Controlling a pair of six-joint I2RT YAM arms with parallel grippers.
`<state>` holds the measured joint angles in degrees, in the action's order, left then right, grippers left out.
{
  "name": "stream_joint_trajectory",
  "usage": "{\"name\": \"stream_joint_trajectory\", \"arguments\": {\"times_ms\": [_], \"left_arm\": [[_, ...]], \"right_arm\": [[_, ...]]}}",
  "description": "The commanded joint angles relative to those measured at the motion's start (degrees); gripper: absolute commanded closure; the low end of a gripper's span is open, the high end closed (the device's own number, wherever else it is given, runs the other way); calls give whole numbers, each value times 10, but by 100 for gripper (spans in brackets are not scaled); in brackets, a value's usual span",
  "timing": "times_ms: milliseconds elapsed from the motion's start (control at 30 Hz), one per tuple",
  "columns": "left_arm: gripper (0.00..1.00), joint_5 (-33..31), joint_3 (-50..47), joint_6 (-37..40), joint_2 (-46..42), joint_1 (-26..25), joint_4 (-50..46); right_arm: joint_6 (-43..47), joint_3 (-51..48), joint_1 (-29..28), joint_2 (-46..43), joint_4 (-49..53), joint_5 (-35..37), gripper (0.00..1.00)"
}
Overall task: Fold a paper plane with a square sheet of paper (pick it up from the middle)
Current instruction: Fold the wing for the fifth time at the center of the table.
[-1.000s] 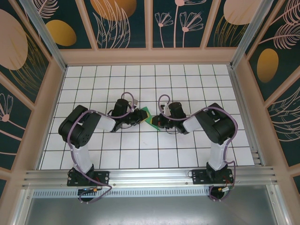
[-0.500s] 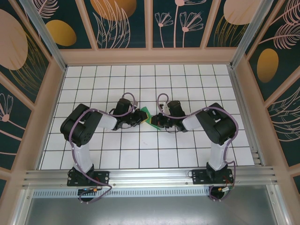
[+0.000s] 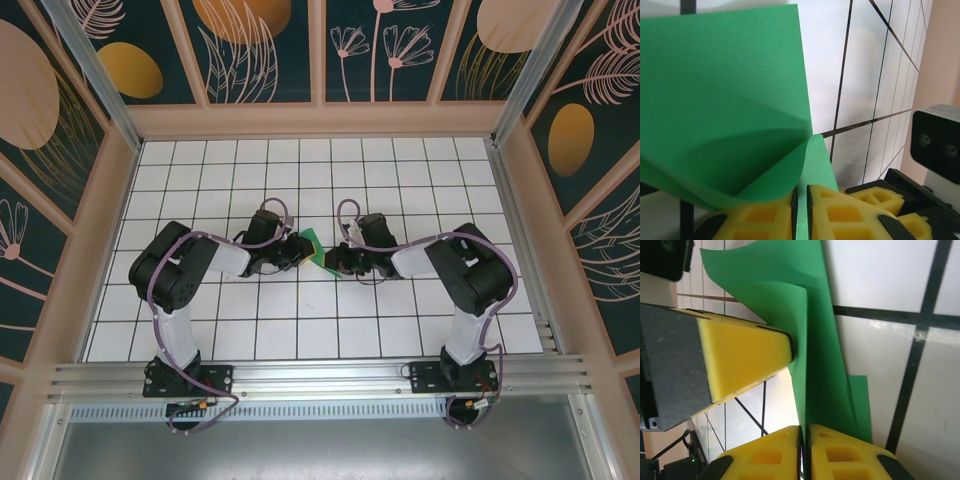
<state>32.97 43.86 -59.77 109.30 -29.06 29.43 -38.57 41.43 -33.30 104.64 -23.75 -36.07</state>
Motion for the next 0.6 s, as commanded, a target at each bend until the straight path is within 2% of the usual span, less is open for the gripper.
{"name": "stream_joint_trajectory", "arguments": {"times_ms": [0,267,567], "left_arm": [[82,-9,6,10,7,-1,-27],[82,-3,7,13,-2,-1,-23],[76,34,-18,6,-54,-2,29]], "right_arm": [[16,14,5,7,36,1,89],[23,21,5,41,72,21,91],[21,29,6,53,88,36,91]]}}
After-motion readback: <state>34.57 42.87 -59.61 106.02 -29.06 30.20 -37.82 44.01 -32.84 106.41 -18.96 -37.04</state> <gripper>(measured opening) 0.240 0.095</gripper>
